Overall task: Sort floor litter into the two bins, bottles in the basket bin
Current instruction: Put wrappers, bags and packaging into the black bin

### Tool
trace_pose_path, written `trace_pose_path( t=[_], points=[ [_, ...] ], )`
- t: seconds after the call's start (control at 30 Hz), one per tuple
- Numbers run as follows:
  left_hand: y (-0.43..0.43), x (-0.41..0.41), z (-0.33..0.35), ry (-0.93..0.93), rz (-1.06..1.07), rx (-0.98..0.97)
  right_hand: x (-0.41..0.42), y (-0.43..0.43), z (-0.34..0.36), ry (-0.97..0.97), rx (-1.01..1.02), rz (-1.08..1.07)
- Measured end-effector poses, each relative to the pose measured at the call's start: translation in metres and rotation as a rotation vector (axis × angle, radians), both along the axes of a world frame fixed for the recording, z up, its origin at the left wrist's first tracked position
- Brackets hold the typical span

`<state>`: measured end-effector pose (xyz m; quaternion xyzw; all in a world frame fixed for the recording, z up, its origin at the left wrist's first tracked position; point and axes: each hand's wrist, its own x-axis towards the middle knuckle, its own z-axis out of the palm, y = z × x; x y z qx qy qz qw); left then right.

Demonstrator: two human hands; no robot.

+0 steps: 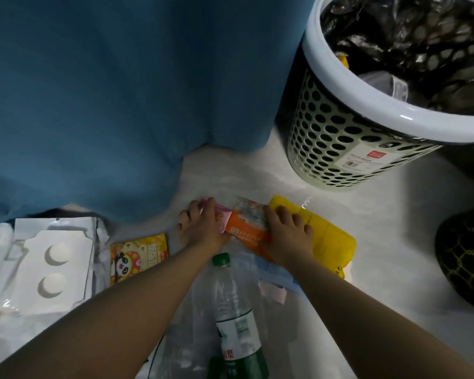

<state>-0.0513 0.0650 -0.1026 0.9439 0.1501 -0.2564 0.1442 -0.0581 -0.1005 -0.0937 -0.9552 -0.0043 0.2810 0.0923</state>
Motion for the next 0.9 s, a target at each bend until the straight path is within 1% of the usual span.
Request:
trace_pose_path(
  t=[0.1,0.2,0.3,0.37,0.5,0.63,0.67,0.73,0.8,0.83,0.9],
  points=[
    [0.001,-0.001,-0.003,-0.054,0.054,-0.084,-0.002,0.003,-0.005,-0.073,-0.032,-0.036],
    [0.004,-0.005,-0.004,-0.091,0.137,-0.223,-0.002,0.002,-0.005,-0.070,-0.044,-0.088],
    [0.007,-0.009,0.001,-0.139,0.201,-0.297,-0.004,0.000,-0.004,-0.063,0.027,-0.164],
    [0.010,-0.012,0.004,-0.169,0.251,-0.361,-0.007,-0.001,-0.004,-0.048,0.141,-0.238],
    [0.019,-0.015,0.015,-0.216,0.365,-0.512,-0.012,-0.004,0.003,-0.081,0.380,-0.361],
    [0.022,-0.016,0.040,-0.269,0.463,-0.682,-0.013,-0.009,0.021,-0.158,0.530,-0.377],
    [0.021,-0.017,0.048,-0.276,0.497,-0.734,-0.013,-0.009,0.027,-0.171,0.590,-0.411],
    [0.015,-0.020,0.065,-0.251,0.596,-0.913,-0.015,-0.006,0.041,-0.138,0.807,-0.563],
    [0.007,-0.025,0.074,-0.193,0.679,-1.092,-0.019,0.003,0.057,-0.018,1.057,-0.736],
    [0.003,-0.028,0.076,-0.175,0.695,-1.130,-0.021,0.008,0.064,0.042,1.167,-0.793],
    [-0.003,-0.031,0.079,-0.187,0.708,-1.145,-0.024,0.019,0.074,0.129,1.345,-0.883]
  ],
)
